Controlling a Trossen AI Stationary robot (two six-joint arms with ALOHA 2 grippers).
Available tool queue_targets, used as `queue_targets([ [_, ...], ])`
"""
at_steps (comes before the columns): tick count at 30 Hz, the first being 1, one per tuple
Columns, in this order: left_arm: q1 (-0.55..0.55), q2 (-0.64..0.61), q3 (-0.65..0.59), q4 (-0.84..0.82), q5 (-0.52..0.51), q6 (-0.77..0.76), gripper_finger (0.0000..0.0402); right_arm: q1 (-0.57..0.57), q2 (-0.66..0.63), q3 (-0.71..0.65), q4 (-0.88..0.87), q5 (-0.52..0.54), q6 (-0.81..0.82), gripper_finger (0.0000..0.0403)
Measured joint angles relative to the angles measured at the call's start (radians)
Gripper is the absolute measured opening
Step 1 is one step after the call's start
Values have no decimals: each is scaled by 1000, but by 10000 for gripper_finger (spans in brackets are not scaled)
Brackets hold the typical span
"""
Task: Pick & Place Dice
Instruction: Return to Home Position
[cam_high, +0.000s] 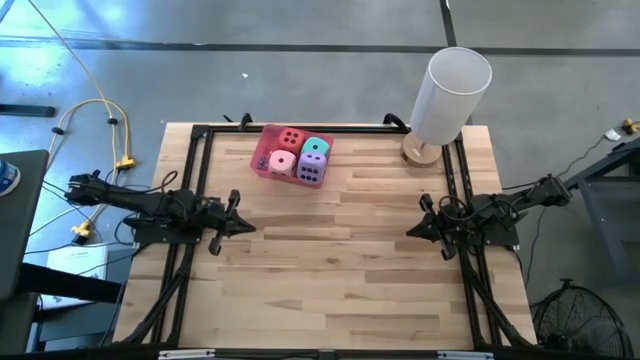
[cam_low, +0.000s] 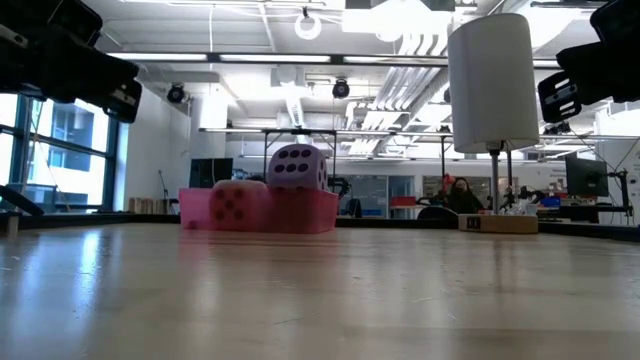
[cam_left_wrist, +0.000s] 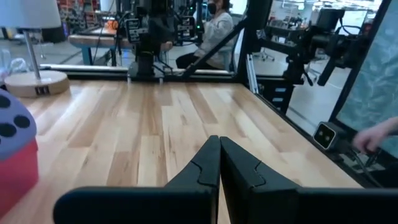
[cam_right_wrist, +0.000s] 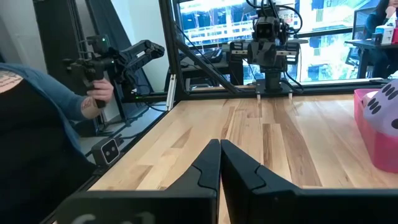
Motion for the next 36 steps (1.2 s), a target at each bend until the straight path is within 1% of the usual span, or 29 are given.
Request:
queue_targets([
  [7,0,-1,-2,8,-1,77,0,0,0,0,0,0,0,1],
  [9,0,-1,-2,9,-19,82,0,0,0,0,0,0,0,1],
  [14,0,-1,-2,-2,-90,-33,0,0,0,0,0,0,0,1],
  [17,0,-1,-3,-15,-94,-71,0,0,0,0,0,0,0,1],
  [36,0,-1,-3,-14,-93,-74,0,0,0,0,0,0,0,1],
])
